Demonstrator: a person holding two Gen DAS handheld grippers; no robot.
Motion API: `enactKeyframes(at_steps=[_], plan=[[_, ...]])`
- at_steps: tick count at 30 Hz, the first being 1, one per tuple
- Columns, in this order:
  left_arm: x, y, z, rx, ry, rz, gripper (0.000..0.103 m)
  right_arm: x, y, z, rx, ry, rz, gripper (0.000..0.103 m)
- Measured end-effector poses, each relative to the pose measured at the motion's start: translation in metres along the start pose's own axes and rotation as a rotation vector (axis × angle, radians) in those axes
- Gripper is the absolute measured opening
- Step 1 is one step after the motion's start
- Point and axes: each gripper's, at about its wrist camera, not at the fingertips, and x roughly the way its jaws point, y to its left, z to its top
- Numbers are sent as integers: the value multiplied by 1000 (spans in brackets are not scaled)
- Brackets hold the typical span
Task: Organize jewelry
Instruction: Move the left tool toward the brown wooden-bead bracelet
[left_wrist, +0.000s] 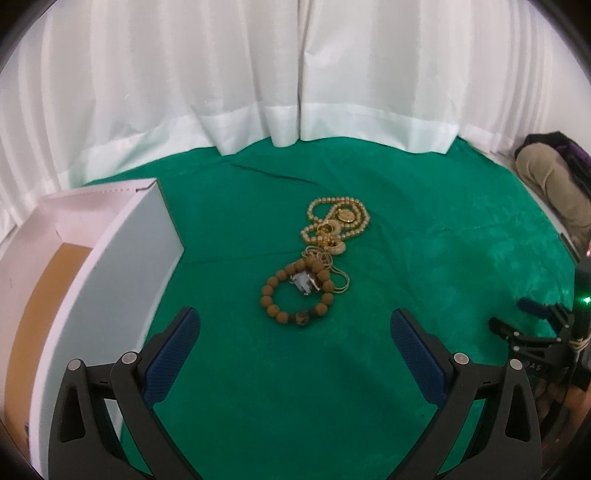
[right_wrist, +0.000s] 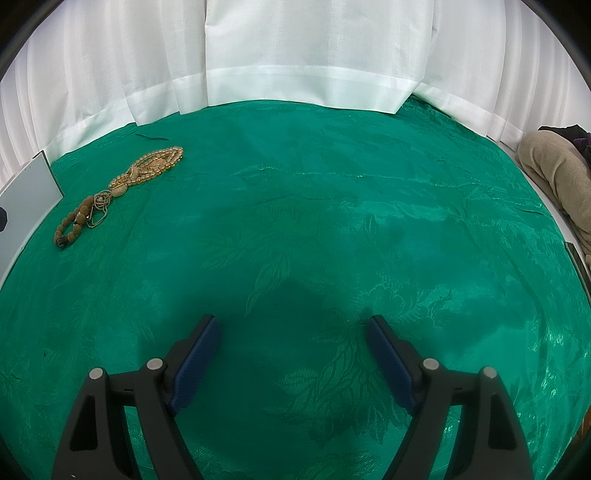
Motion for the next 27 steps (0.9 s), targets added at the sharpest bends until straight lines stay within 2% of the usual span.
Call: enactKeyframes(at_steps=[7, 13, 17, 20, 23, 26, 27], plan=[[4, 7, 8, -4, 43, -75, 103, 0, 0, 0, 0, 0, 0, 83], [8, 2, 6, 38, 63, -83, 103, 0, 0, 0, 0, 0, 0, 83], [5, -2, 4, 81, 52, -116, 103, 0, 0, 0, -1, 1, 0, 83], [1, -6, 2, 140, 18, -168, 102, 0, 0, 0, 0, 1, 0, 83], [4, -11, 1, 182, 12, -177, 102, 0, 0, 0, -1, 1, 0, 84], [15, -21, 3, 239, 10, -148, 102, 0, 0, 0, -1, 1, 0, 83], [20, -24, 4, 247, 14, -136, 97, 0, 0, 0, -1, 1, 0, 83]])
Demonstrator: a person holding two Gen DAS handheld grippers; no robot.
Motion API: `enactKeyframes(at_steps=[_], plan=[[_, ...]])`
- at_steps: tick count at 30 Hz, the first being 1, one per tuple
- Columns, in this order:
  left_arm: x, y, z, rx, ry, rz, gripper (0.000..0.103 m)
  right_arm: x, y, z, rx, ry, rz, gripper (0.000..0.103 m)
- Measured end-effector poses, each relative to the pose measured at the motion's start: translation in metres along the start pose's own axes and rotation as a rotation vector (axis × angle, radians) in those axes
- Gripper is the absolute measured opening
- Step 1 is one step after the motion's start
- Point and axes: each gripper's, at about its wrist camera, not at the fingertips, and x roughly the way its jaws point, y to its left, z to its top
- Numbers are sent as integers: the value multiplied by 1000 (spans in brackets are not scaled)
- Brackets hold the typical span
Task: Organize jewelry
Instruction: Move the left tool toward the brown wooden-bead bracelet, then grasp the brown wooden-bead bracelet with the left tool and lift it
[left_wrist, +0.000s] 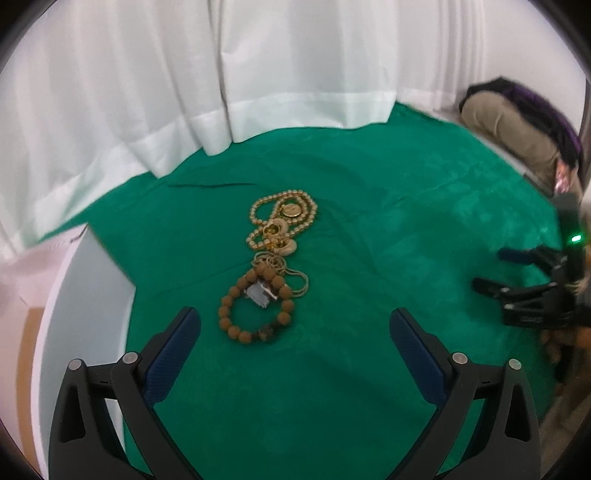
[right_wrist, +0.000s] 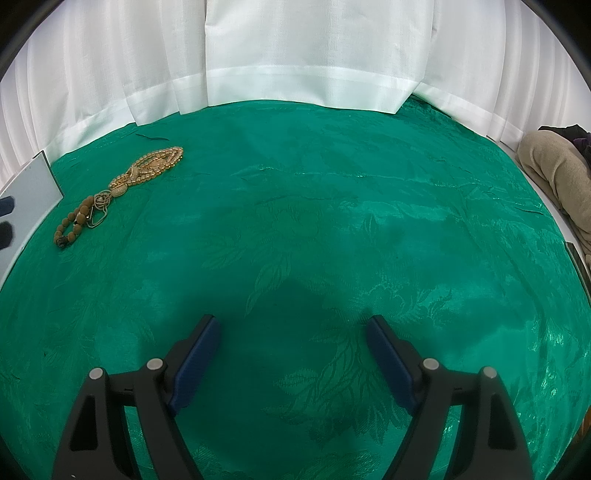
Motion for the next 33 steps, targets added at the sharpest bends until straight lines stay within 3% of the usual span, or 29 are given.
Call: enactKeyframes(at_steps=[9, 14, 17, 18, 23, 27, 31, 33], plan=[[64, 6, 5, -38, 175, -16, 40, 0, 0, 0, -1, 1, 0, 83], [77, 17, 5, -114, 194, -33, 37, 0, 0, 0, -1, 1, 0, 84], [79, 18, 4, -125, 196, -33, 13, 0, 0, 0, -1, 1, 0, 83], [78, 22, 3, -148, 200, -44, 10, 0, 0, 0, -1, 1, 0, 83], [40, 51, -7, -339, 121, -113, 9, 0, 0, 0, -1, 2, 0, 83], [-20, 84, -27, -518, 24, -210, 9, 0, 0, 0, -1, 2, 0, 84], [-68, 100, -47, -621, -31, -250, 9, -2, -2, 0, -5, 5, 12, 85], [-86, 105, -55, -670, -45, -268, 9, -1, 0, 6, -12, 70, 25, 85]])
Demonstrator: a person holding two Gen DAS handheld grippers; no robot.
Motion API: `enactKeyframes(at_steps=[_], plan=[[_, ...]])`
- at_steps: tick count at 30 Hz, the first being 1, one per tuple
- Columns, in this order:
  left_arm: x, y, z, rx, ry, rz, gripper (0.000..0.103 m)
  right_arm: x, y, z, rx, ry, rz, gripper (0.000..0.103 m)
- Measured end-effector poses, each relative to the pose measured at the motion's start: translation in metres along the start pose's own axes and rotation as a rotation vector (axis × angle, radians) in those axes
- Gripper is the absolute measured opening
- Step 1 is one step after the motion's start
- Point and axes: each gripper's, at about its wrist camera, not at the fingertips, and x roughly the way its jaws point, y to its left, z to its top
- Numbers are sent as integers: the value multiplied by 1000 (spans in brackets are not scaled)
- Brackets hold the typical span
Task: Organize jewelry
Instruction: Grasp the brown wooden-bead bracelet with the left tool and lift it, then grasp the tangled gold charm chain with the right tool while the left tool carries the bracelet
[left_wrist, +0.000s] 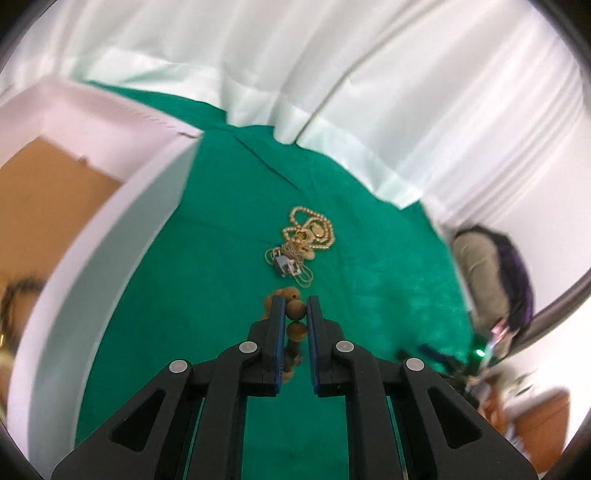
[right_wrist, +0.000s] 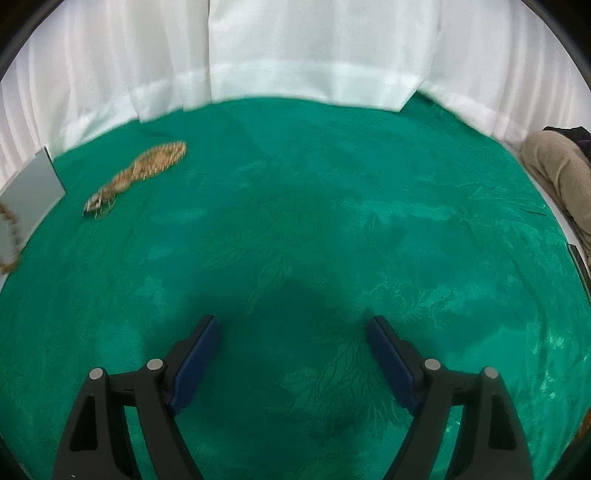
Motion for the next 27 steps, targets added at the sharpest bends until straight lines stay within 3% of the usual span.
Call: enactKeyframes(at_steps=[4, 7, 11, 12, 14, 18, 20, 24, 26, 27], plan=[[-30, 4, -19, -58, -27, -11, 9, -10, 23, 43, 125, 126, 351, 85], [-40, 8, -30, -77, -41, 2, 9, 11, 72, 86, 130, 223, 509, 83], [-54, 15, -42, -88, -56, 21, 9, 55, 137, 129, 97, 295, 502, 69], [-58, 19, -45, -95, -59, 28, 9, 67, 155, 139, 78, 299, 481, 63], [-65, 24, -52, -98, -61, 43, 9, 82, 176, 149, 65, 298, 421, 61], [-70, 33, -61, -85, -59, 74, 10, 93, 200, 160, 52, 277, 295, 59], [-71, 37, -65, -88, -52, 73, 10, 93, 206, 163, 39, 280, 218, 49], [-67, 44, -68, -97, -40, 71, 10, 91, 215, 160, -1, 321, 185, 42], [-66, 45, -70, -101, -37, 69, 10, 90, 217, 160, -26, 310, 172, 28], [-66, 45, -70, -103, -37, 68, 10, 90, 216, 161, -25, 302, 172, 6]])
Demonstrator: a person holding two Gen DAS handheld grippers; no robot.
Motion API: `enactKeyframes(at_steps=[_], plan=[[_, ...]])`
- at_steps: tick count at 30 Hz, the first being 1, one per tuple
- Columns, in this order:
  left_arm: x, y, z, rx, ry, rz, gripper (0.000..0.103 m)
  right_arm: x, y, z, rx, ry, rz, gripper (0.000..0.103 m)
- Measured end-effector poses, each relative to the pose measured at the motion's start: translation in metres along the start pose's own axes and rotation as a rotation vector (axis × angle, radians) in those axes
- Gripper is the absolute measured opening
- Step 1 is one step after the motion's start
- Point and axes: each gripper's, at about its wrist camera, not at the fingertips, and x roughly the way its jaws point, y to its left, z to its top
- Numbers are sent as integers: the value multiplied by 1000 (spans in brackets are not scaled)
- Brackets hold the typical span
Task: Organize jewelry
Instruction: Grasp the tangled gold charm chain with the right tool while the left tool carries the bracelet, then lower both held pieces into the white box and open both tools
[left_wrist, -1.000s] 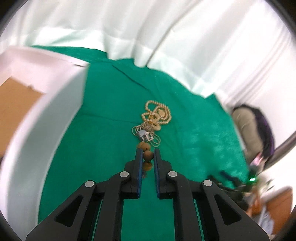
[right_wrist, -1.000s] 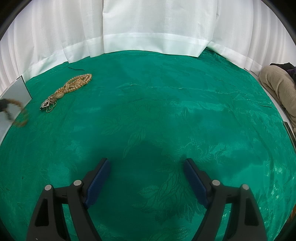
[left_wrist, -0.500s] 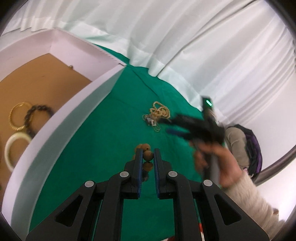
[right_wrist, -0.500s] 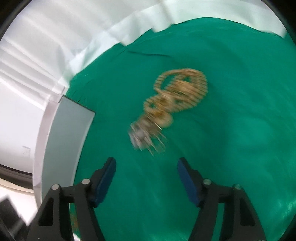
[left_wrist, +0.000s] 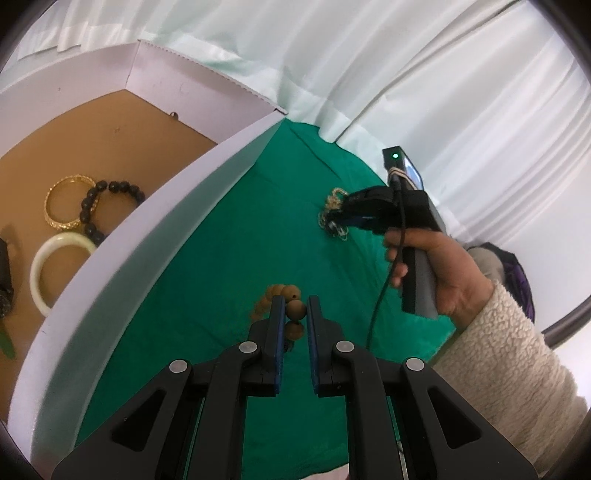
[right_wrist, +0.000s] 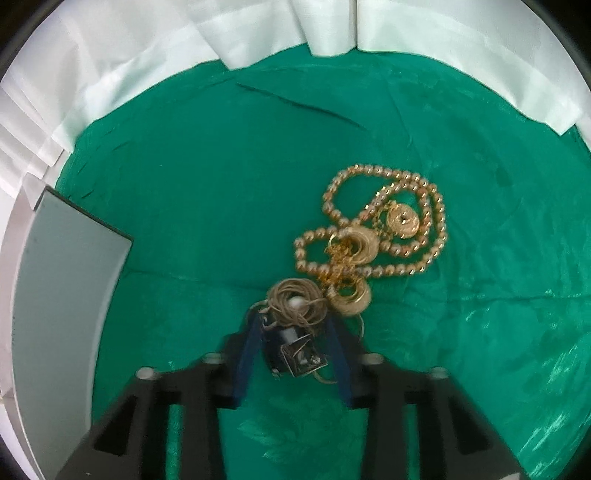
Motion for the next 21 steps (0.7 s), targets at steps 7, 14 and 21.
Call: enactKeyframes(at_steps=[7, 14, 21], plan=[[-11, -3, 0, -7, -19, -3, 10, -43, -19, -14, 9, -66, 155, 4], [-40, -12, 7, -40, -56, -37, 9, -126, -28, -39, -63, -160, 287, 3], [-103, -24, 28, -76, -136, -98, 9, -191, 10, -43, -198, -245, 376, 3]])
